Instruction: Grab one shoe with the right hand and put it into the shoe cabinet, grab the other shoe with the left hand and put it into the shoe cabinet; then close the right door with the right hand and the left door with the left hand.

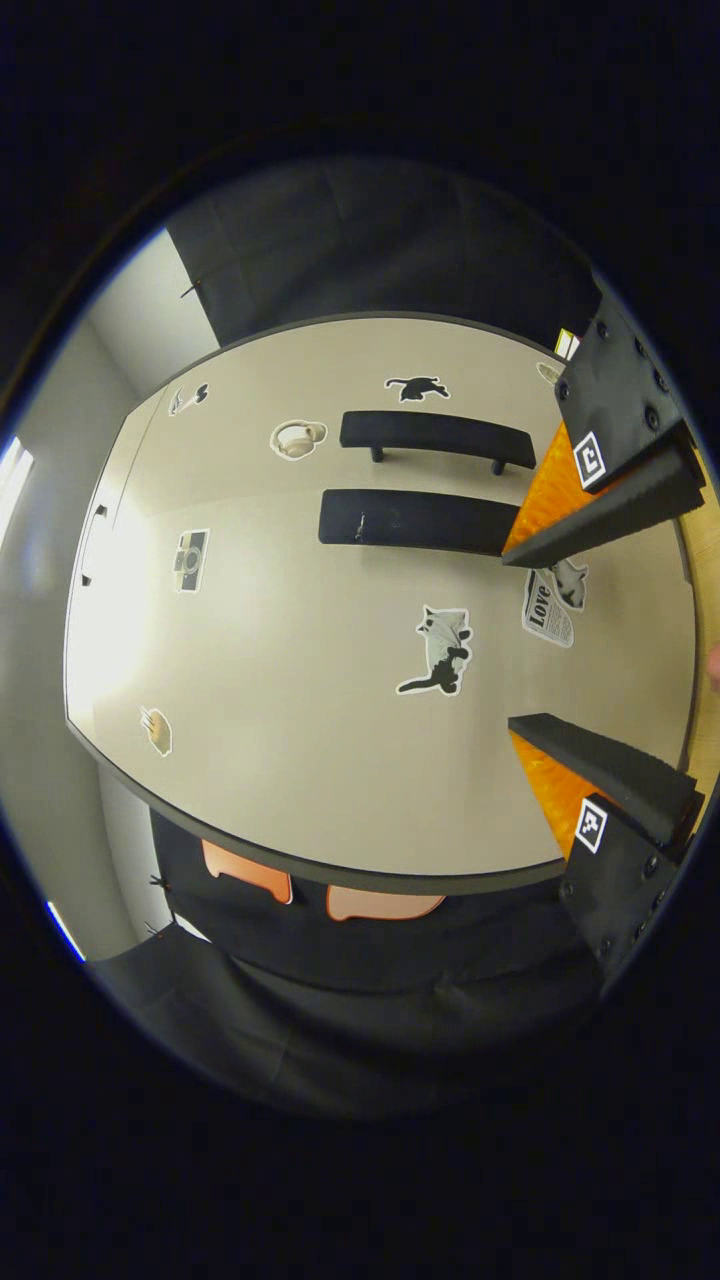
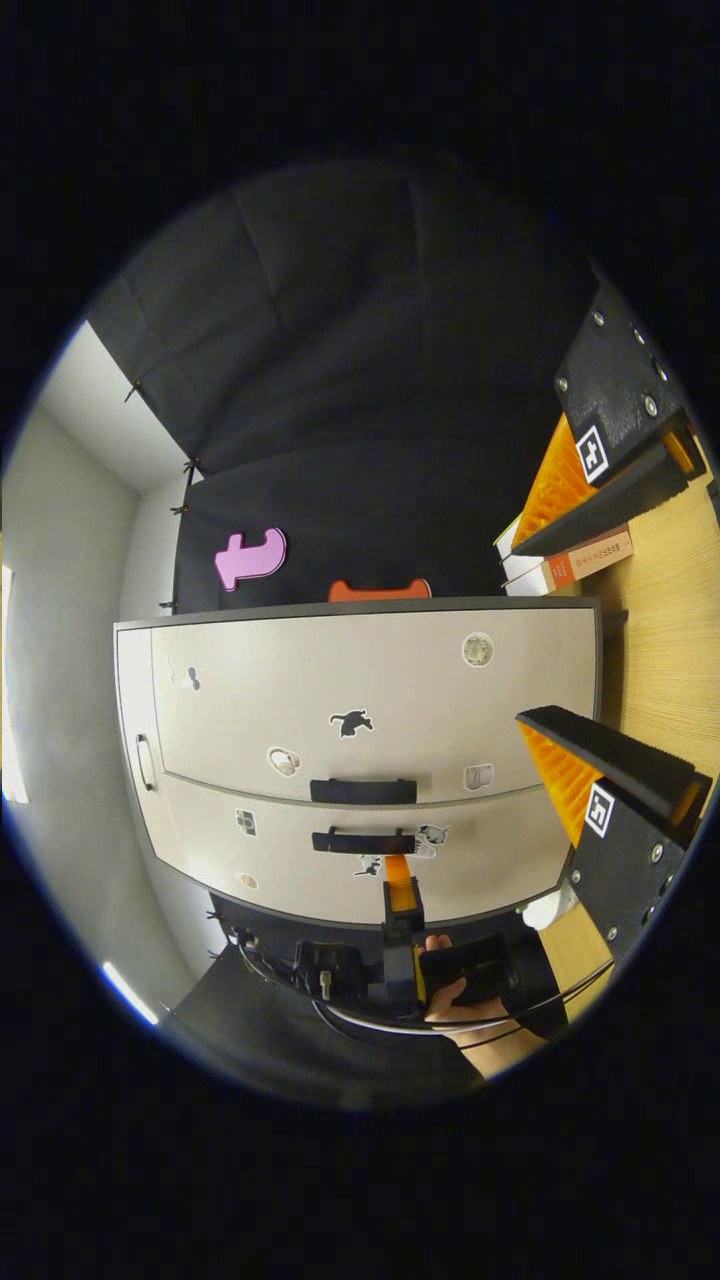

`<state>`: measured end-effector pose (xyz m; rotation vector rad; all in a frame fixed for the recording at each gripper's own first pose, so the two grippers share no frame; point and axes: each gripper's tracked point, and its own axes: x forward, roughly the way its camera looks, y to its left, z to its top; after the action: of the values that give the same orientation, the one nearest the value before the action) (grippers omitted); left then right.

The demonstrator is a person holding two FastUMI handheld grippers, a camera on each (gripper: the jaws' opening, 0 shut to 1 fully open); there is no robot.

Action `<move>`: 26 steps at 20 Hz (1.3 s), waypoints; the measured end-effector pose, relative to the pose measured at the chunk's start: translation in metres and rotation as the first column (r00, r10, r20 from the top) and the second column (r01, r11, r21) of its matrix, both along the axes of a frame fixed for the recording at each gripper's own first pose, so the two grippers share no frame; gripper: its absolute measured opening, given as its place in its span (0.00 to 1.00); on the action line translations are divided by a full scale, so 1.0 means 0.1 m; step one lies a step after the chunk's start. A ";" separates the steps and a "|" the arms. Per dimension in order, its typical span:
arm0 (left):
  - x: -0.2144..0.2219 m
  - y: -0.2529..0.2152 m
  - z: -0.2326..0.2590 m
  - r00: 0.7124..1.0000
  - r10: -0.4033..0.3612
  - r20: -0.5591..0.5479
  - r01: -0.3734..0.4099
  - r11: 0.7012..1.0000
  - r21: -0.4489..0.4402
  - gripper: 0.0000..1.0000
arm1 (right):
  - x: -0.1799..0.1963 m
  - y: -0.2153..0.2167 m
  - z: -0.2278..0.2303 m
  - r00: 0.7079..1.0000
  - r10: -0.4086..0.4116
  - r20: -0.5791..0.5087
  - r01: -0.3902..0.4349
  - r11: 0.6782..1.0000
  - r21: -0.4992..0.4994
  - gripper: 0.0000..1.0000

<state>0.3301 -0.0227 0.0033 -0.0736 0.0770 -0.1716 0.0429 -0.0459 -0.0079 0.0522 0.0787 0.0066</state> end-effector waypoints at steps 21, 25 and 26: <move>-1.80 0.45 0.26 0.995 0.061 0.077 -0.063 0.998 0.025 0.96 | -0.14 0.41 0.00 0.994 0.109 0.011 -0.109 0.993 0.044 0.93; -1.98 0.47 0.03 0.992 0.123 0.038 -0.123 0.992 0.010 0.96 | -0.20 0.39 0.04 0.994 0.104 0.017 -0.105 0.993 0.052 0.93; -2.04 0.51 -0.03 0.990 0.140 0.022 -0.140 0.990 0.004 0.96 | -0.23 0.38 0.05 0.995 0.101 0.021 -0.102 0.993 0.053 0.93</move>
<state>0.1262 0.0285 0.0008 -0.0712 0.0507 -0.0321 0.0204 -0.0079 -0.0027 0.1017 0.0627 0.1112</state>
